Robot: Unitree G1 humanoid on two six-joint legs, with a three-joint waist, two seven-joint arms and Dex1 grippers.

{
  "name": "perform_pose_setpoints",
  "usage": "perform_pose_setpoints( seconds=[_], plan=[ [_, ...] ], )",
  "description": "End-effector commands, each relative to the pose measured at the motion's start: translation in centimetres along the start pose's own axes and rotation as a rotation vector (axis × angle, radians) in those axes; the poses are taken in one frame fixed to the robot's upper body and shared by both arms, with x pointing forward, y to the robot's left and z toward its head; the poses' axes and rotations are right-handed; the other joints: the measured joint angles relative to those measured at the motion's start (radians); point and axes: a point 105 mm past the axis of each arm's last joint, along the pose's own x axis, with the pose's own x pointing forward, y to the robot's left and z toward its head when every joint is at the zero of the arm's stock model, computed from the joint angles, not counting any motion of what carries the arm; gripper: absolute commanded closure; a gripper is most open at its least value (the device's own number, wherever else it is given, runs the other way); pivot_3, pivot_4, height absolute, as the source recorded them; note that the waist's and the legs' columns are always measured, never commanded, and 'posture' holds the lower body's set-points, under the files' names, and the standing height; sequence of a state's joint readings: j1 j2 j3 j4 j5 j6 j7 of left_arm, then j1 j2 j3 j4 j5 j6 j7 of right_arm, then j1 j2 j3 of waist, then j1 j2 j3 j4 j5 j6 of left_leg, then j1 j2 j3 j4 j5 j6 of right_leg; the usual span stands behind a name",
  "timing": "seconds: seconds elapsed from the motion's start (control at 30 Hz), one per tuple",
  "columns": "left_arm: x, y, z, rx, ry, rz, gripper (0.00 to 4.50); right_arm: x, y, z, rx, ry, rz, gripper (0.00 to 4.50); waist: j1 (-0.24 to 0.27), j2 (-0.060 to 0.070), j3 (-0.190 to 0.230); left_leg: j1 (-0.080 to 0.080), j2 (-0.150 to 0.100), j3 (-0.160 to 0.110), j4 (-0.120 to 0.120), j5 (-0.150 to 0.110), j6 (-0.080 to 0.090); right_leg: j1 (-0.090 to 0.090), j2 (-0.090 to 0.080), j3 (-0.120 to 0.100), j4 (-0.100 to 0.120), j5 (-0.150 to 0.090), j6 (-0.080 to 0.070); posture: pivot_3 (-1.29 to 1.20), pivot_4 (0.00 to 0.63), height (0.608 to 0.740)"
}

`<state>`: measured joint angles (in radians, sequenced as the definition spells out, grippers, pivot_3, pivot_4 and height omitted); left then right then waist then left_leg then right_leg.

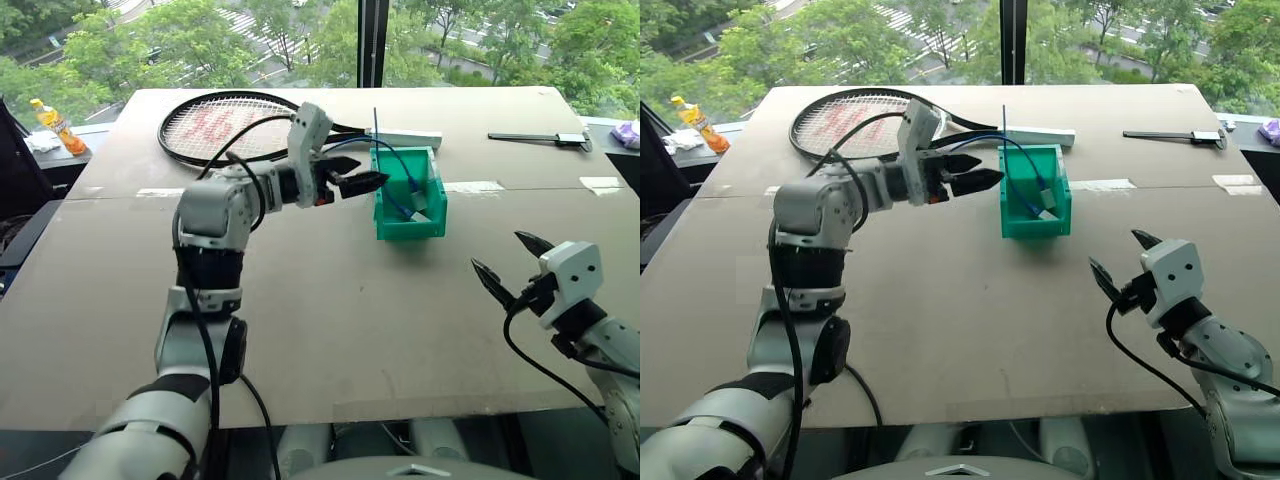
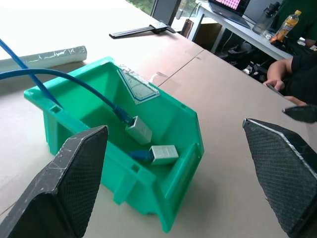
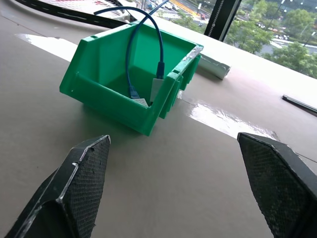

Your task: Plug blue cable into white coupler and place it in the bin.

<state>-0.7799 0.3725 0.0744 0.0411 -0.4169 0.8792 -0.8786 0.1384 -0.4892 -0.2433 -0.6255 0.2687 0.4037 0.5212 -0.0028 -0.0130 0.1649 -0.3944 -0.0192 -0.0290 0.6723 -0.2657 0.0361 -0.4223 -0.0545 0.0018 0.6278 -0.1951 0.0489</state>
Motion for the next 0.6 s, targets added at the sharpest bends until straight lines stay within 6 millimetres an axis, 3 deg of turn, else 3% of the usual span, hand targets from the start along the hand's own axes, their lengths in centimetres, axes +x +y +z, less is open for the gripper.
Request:
perform_pose_setpoints(
  seconds=[0.03, 0.33, 0.6],
  plan=[
    [-3.6, -0.7, 0.4, 0.187, -0.094, 0.015, 0.05, 0.1, -0.5, 1.2, -0.023, -0.051, 0.029, 0.43, 0.003, 0.0, 0.0, 0.0, 0.0, 0.0, 0.0, 0.0, 0.0, 0.0, 0.0, 0.0, 0.0, 0.0, 0.0, 0.0, 0.15, 0.74],
    [-12.3, -0.8, -8.2, 0.166, 0.036, 0.146, 0.05, -1.7, -1.8, 0.1, -0.038, 0.0, 0.087, 0.43, 0.02, 0.0, 0.0, 0.001, 0.0, 0.002, 0.0, -0.003, 0.005, 0.001, -0.001, 0.001, -0.001, -0.002, -0.004, 0.0, 0.15, 0.74],
    [-16.9, -2.2, -11.5, 0.122, 0.139, 0.228, 0.05, -5.1, -3.1, -2.7, -0.046, 0.147, 0.107, 0.43, 0.017, 0.0, -0.001, 0.003, 0.001, 0.002, 0.0, -0.003, 0.006, 0.003, -0.006, -0.001, -0.001, -0.003, -0.004, 0.0, 0.15, 0.74]
  ],
)
